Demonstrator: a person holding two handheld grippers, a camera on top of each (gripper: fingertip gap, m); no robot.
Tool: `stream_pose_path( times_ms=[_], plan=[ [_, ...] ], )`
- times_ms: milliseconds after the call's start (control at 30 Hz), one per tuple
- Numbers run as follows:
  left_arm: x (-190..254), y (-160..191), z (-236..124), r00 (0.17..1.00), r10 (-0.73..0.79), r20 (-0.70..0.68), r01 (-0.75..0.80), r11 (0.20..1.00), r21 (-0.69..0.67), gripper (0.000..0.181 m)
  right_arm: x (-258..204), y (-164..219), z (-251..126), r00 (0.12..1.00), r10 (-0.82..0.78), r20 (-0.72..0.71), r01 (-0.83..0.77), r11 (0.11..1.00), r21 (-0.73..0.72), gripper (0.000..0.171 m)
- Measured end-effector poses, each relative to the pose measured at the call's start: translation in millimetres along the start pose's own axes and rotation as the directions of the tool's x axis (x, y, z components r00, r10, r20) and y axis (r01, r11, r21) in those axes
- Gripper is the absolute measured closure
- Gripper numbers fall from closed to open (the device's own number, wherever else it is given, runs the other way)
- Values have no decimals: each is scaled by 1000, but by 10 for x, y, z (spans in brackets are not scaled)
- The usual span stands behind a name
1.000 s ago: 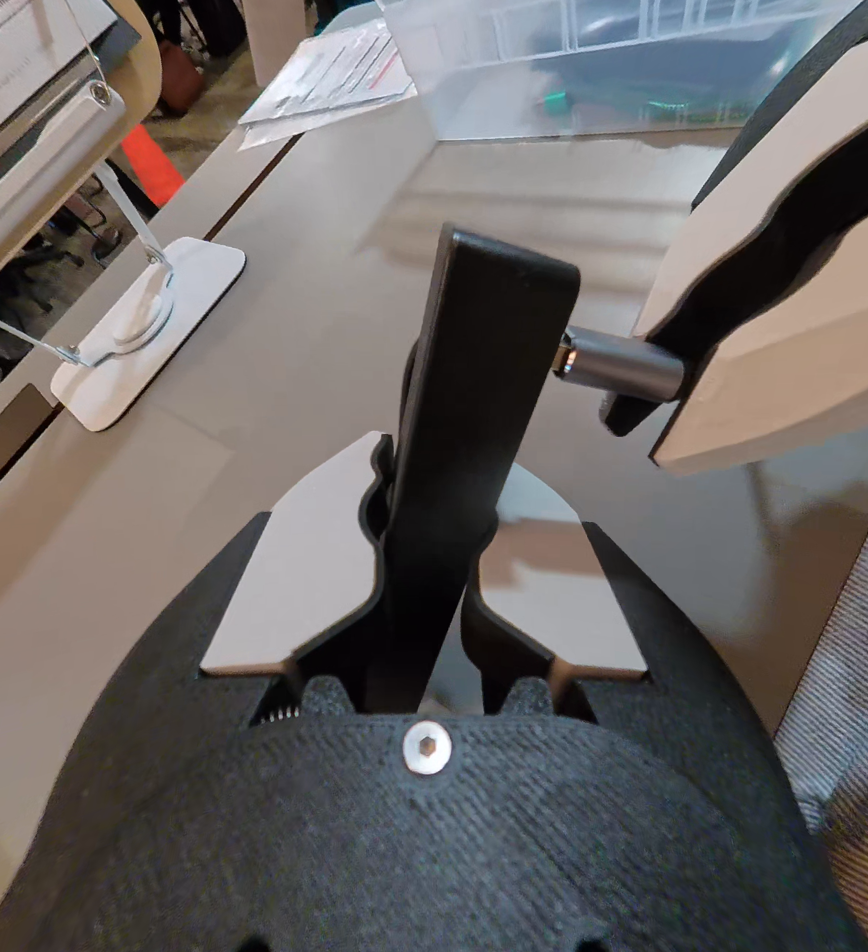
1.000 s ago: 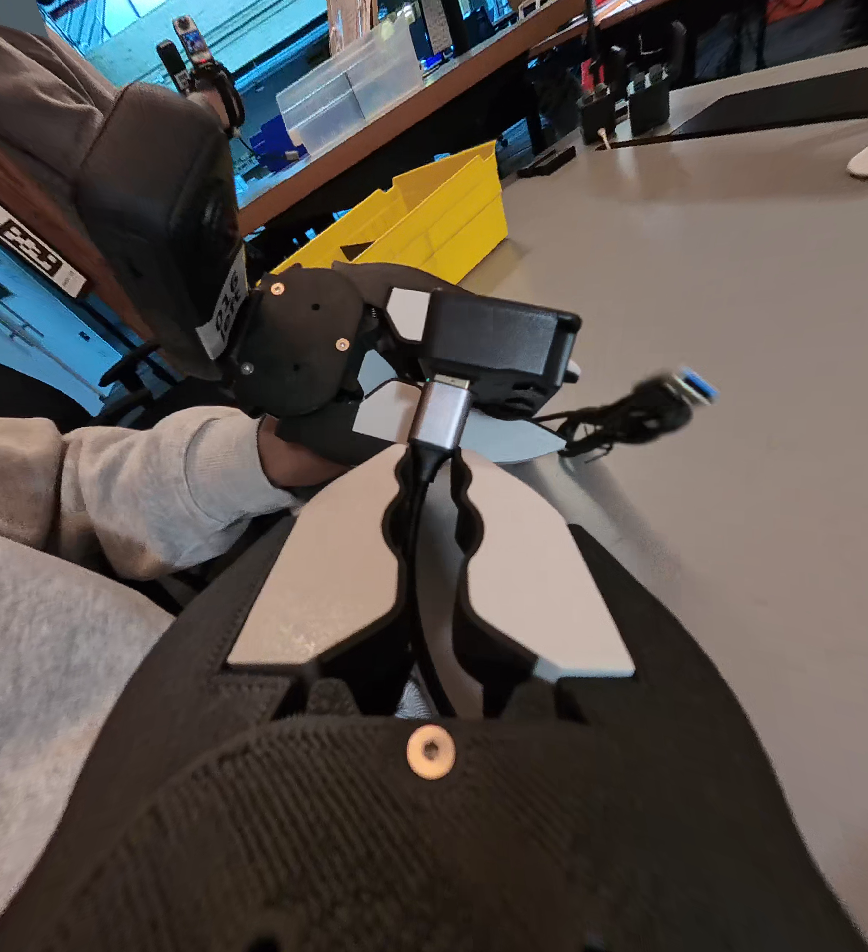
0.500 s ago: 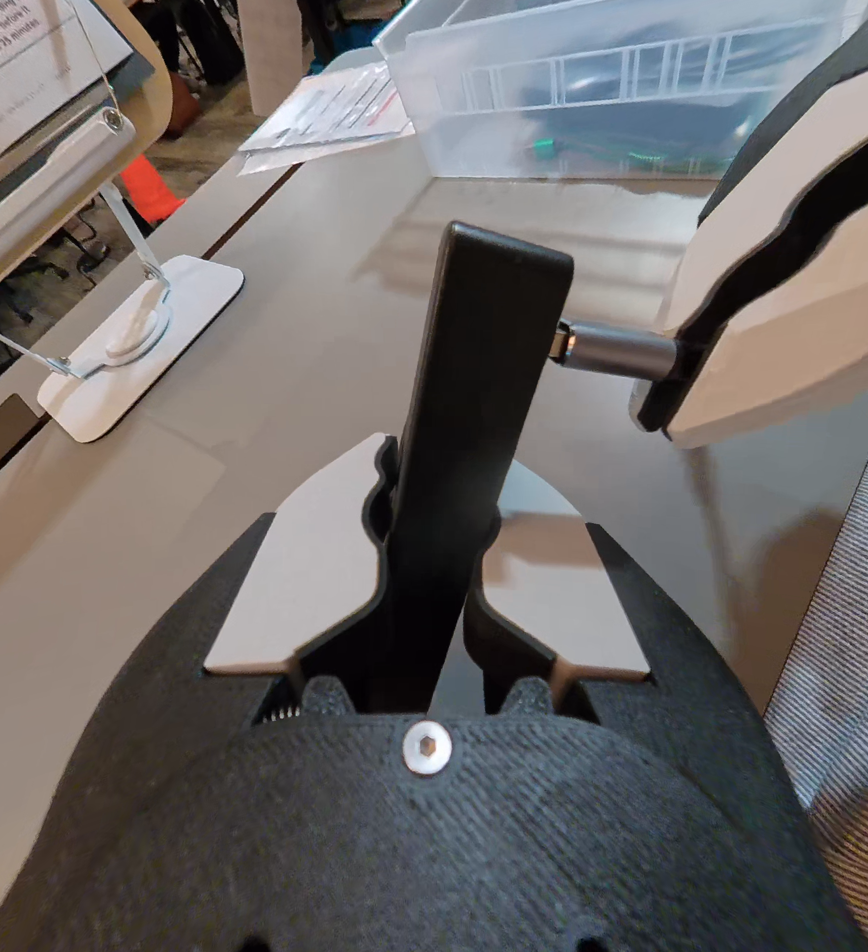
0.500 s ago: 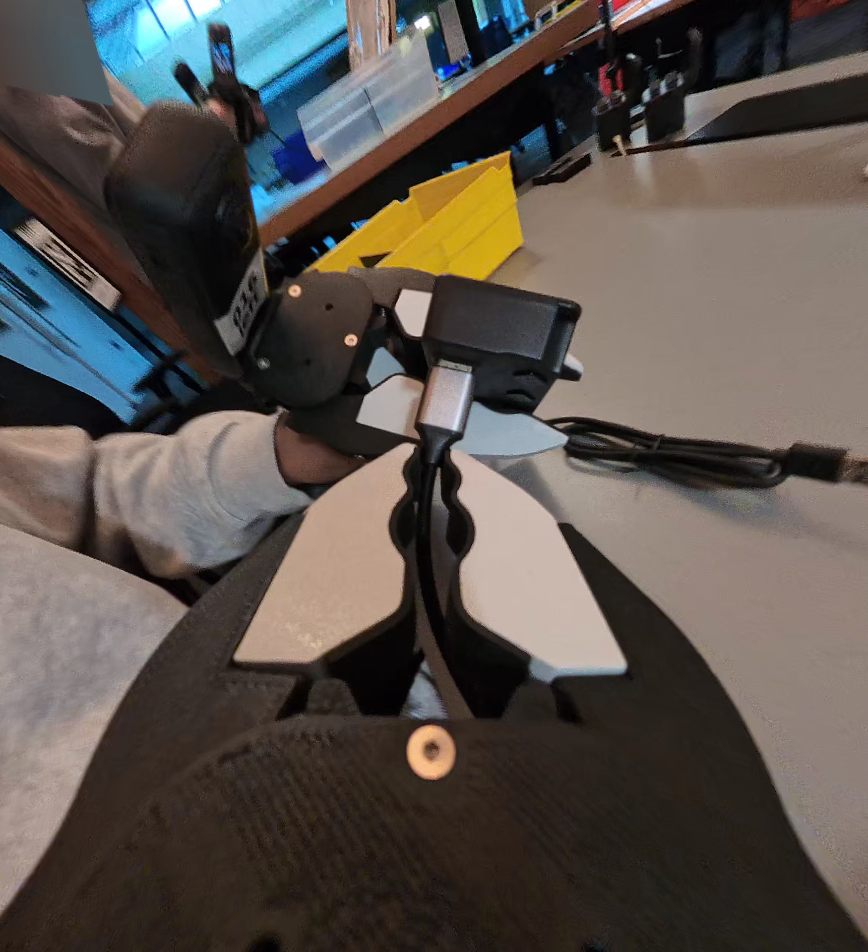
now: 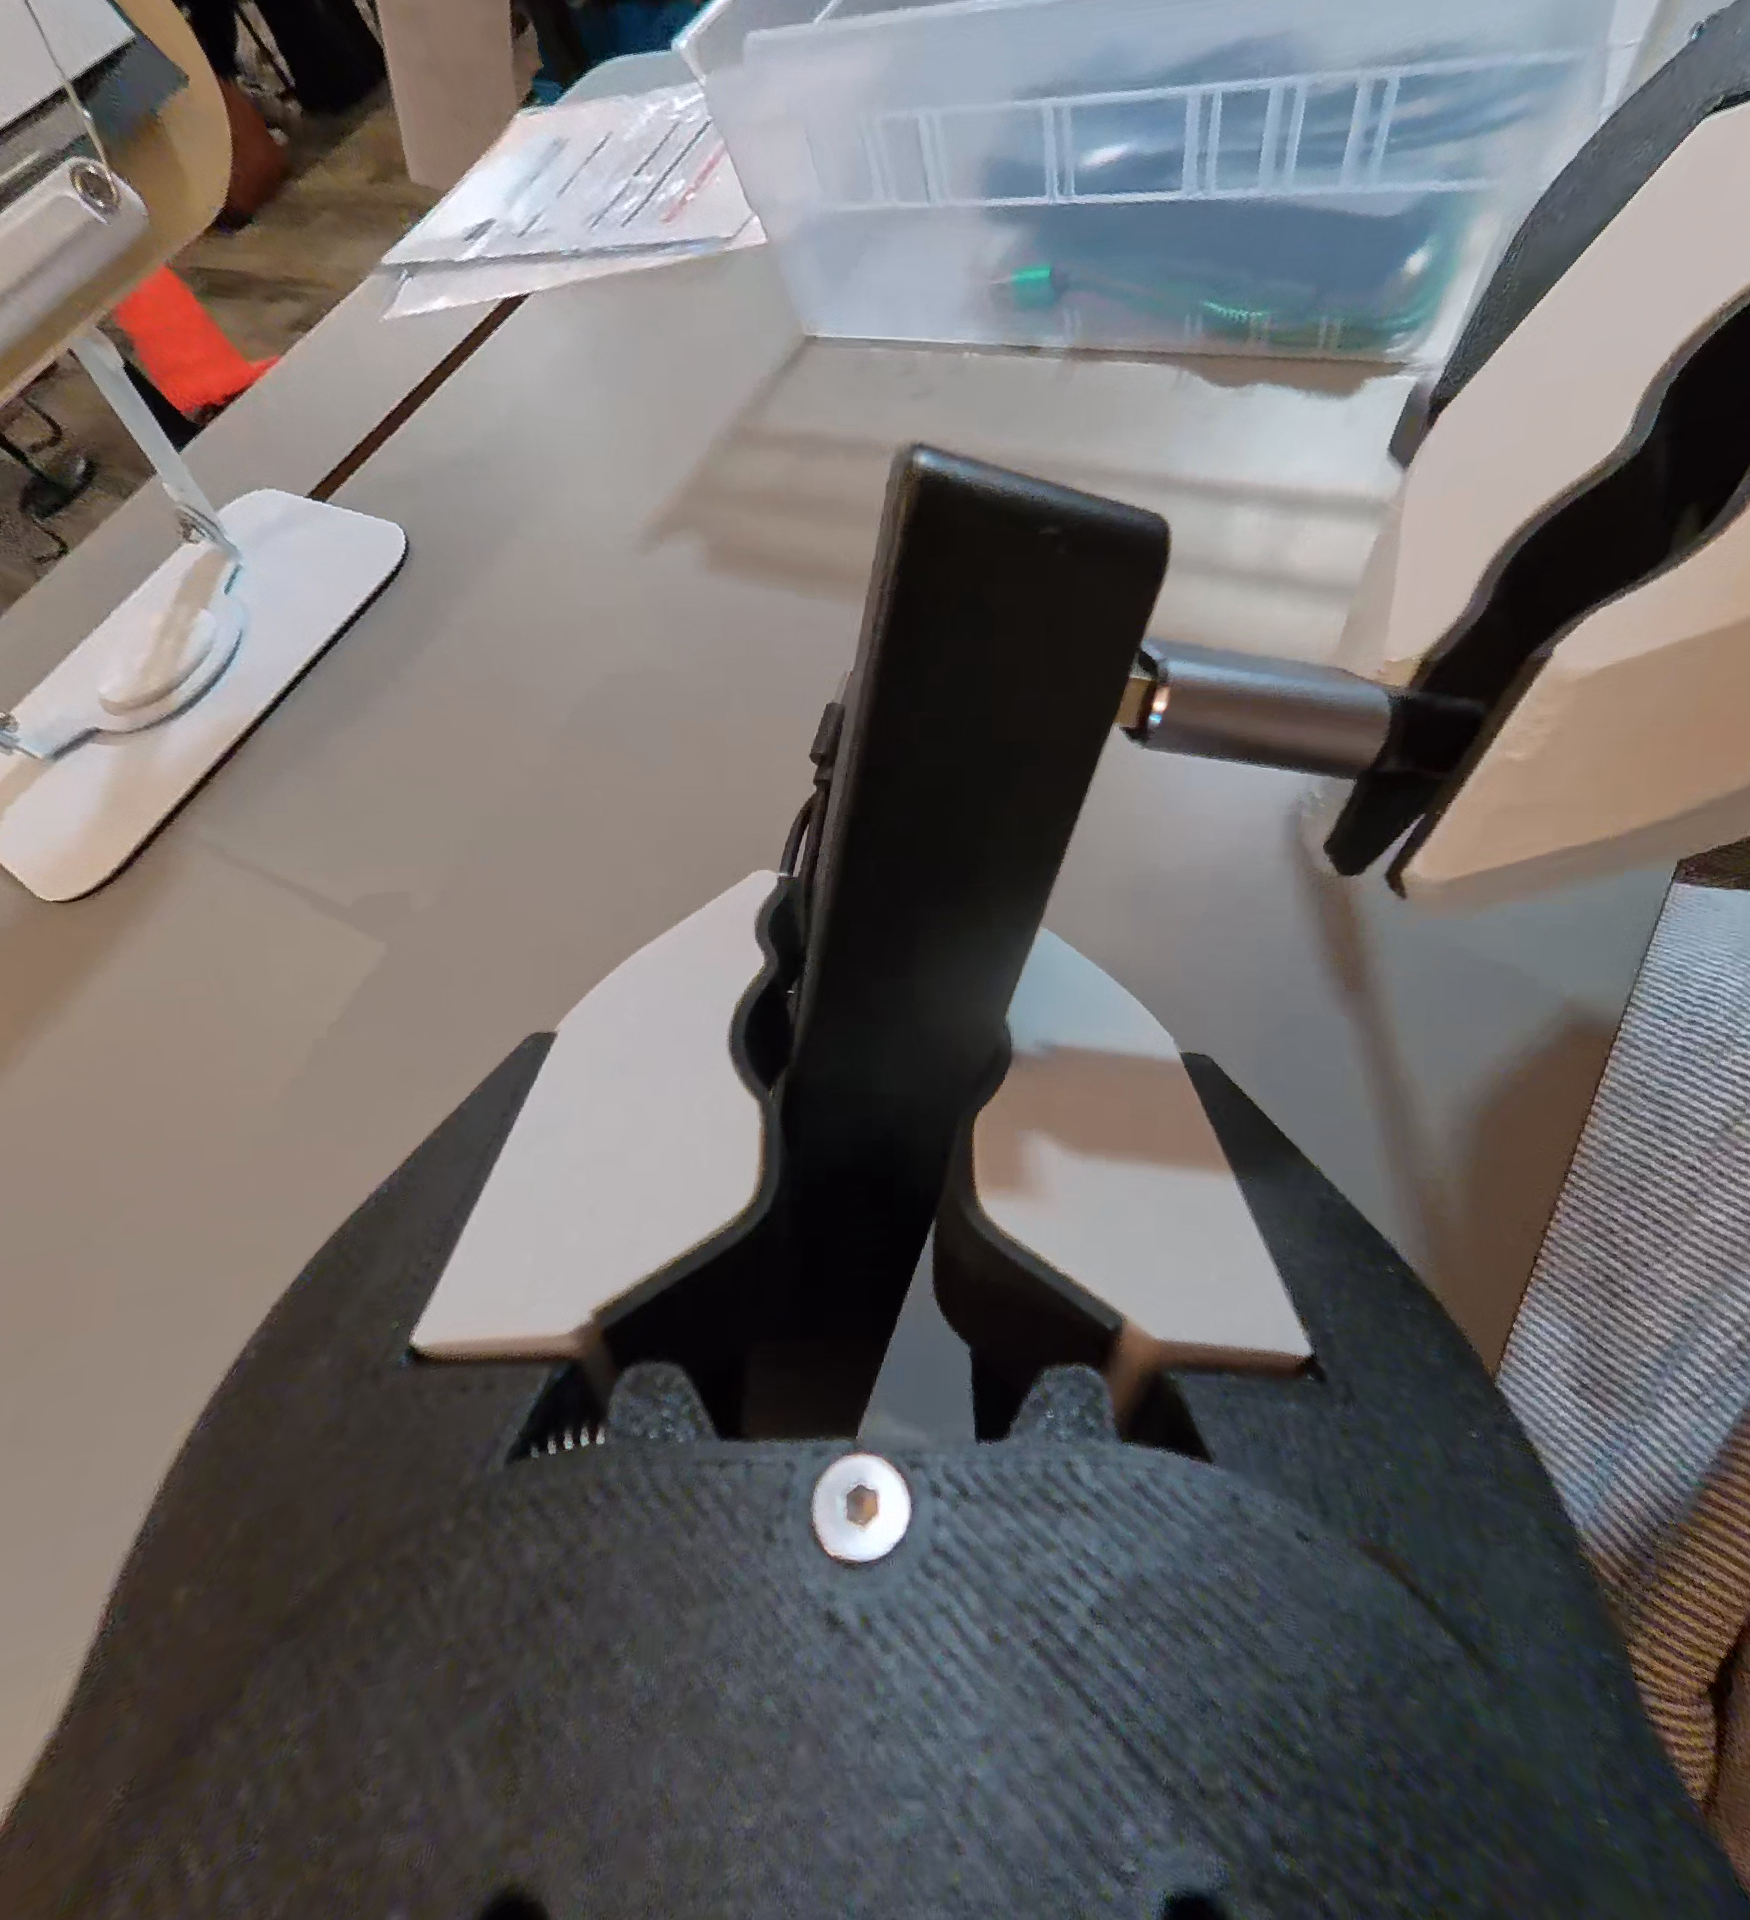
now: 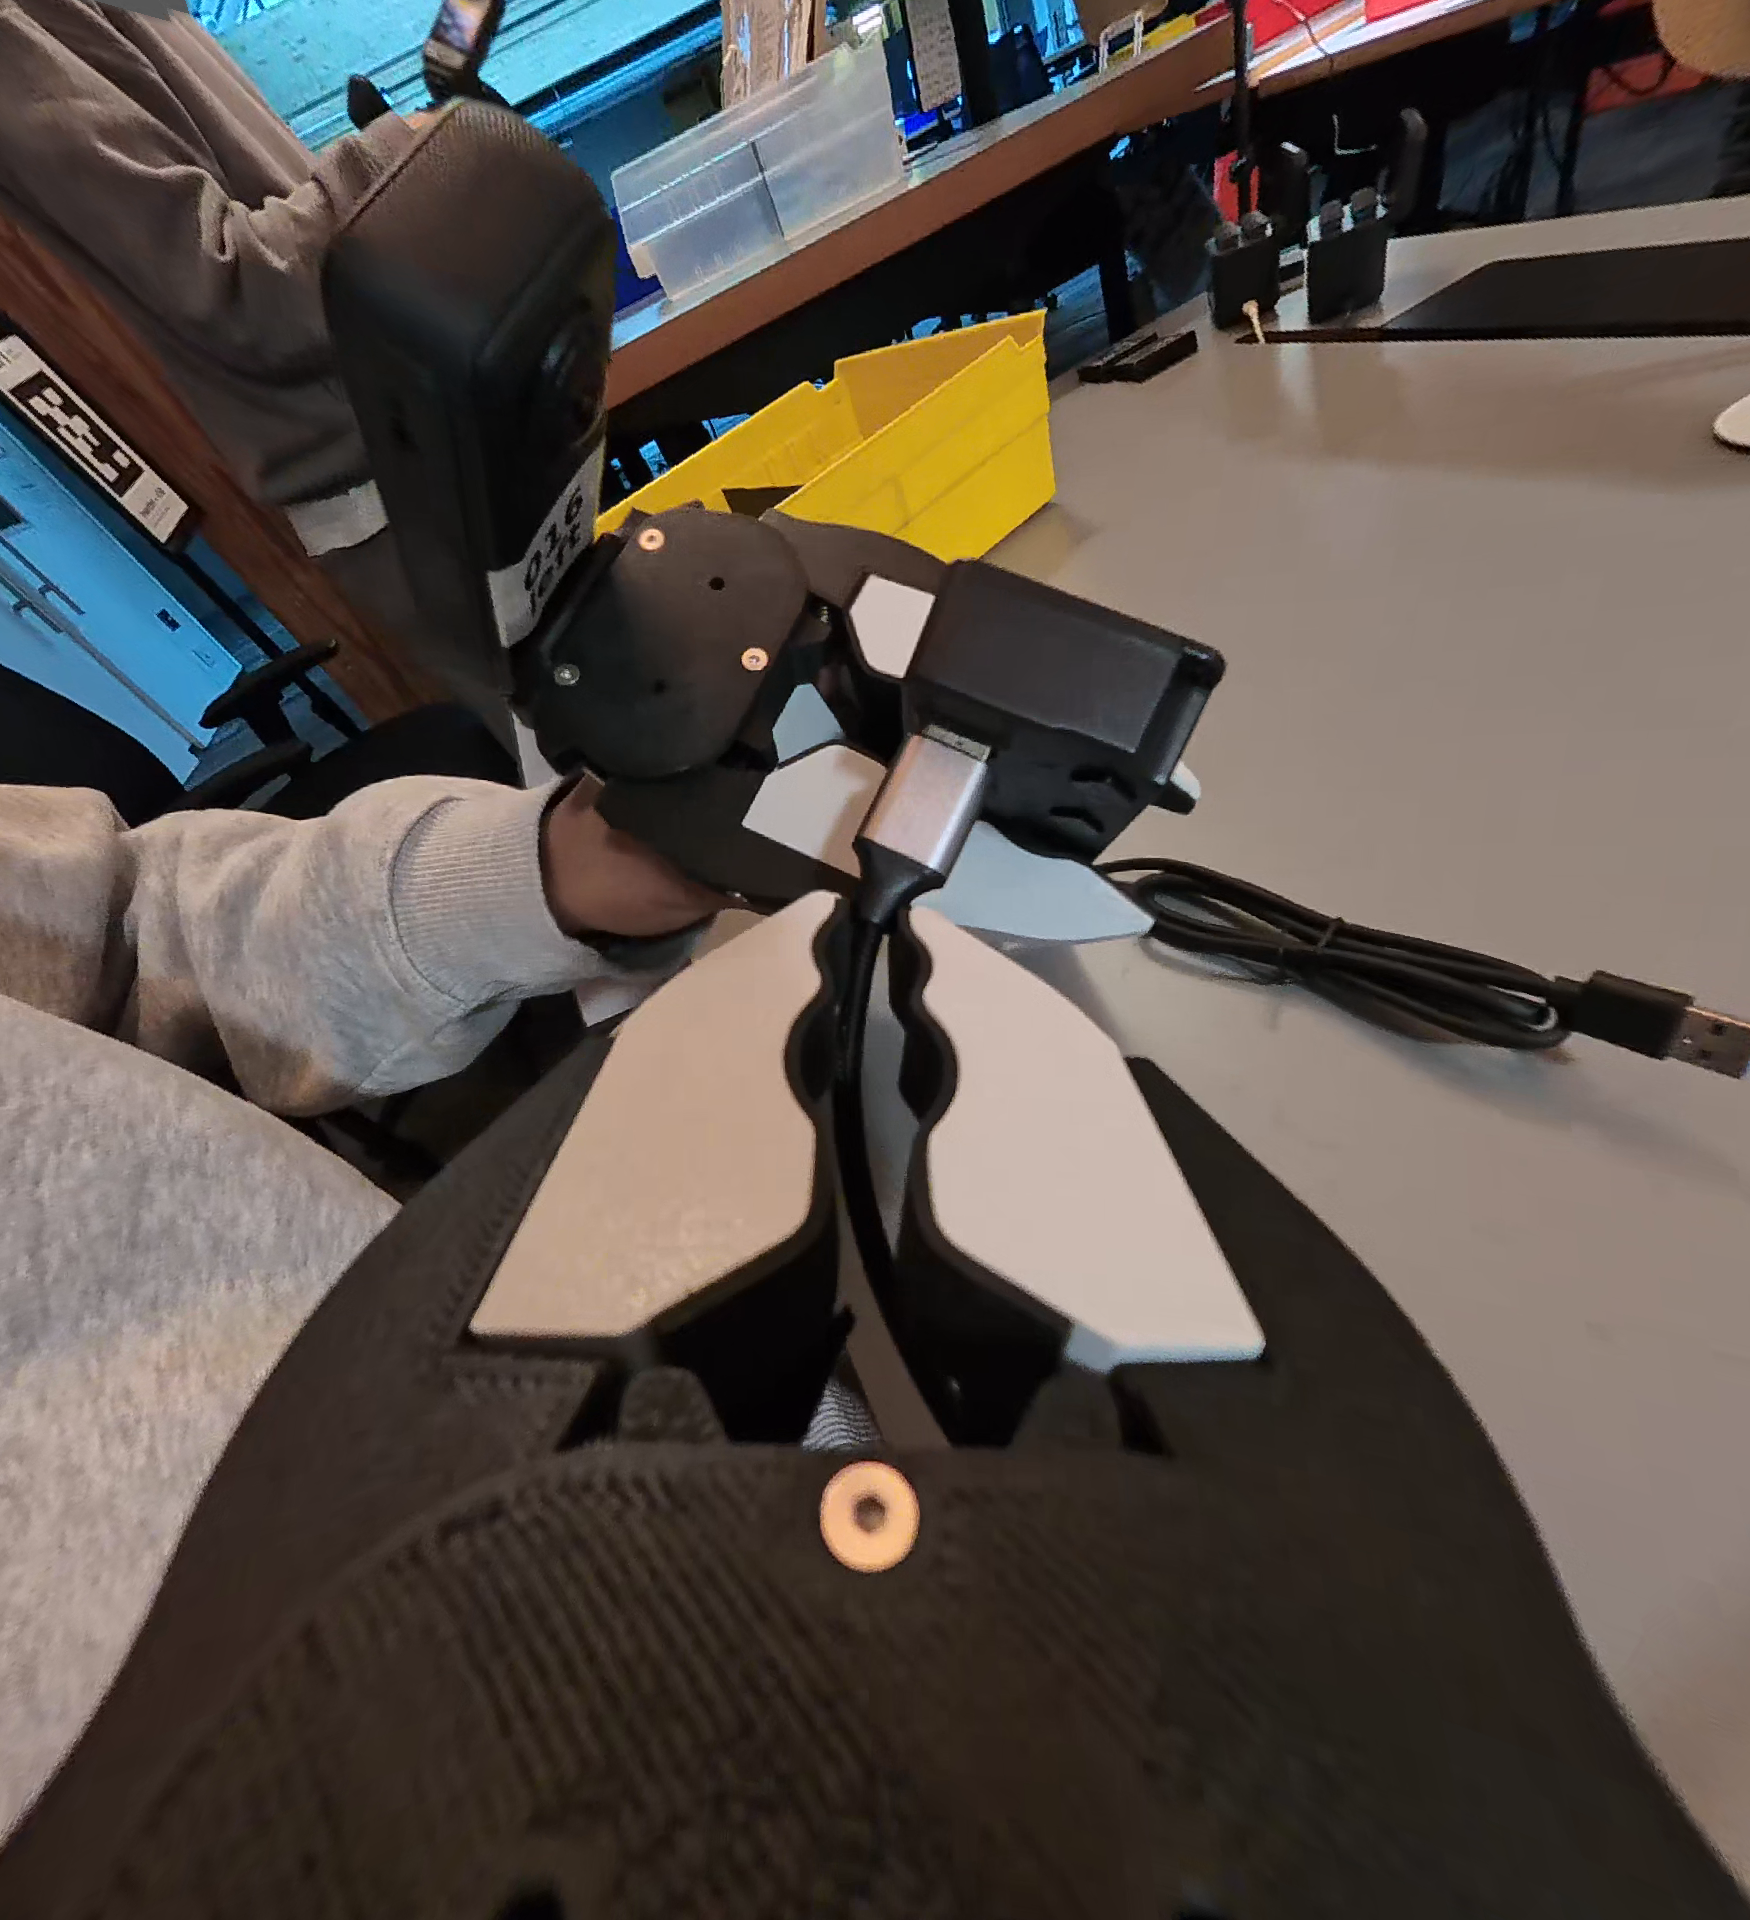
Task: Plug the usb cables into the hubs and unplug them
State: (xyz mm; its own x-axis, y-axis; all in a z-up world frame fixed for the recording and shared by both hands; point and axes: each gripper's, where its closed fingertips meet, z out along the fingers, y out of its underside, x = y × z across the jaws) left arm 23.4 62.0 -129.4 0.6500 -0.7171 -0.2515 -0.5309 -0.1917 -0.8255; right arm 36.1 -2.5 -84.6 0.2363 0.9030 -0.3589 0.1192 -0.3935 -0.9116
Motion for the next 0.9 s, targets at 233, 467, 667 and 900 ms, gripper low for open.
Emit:
stream_pose_path(
  times_ms=[233, 467, 667, 900],
  plan=[
    [-93, 86, -11, 996, 42, 84, -33, 994, -100, 153, 191, 80, 23, 971, 237, 2, -237, 971, 9, 165],
    [-86, 93, -8, 997, 42, 66, -37, 996, -83, 151, 48, 51, 55, 992, 117, -39, -117, 993, -6, 165],
    [-99, 81, -18, 997, 40, 70, -36, 998, -61, 151, 23, 40, 77, 988, 150, -24, -150, 989, 3, 165],
    [-789, 88, -278, 910, -411, 49, 406, 909, 95, 154, -221, 138, 31, 995, 88, 55, -86, 996, -31, 166]
  ],
)
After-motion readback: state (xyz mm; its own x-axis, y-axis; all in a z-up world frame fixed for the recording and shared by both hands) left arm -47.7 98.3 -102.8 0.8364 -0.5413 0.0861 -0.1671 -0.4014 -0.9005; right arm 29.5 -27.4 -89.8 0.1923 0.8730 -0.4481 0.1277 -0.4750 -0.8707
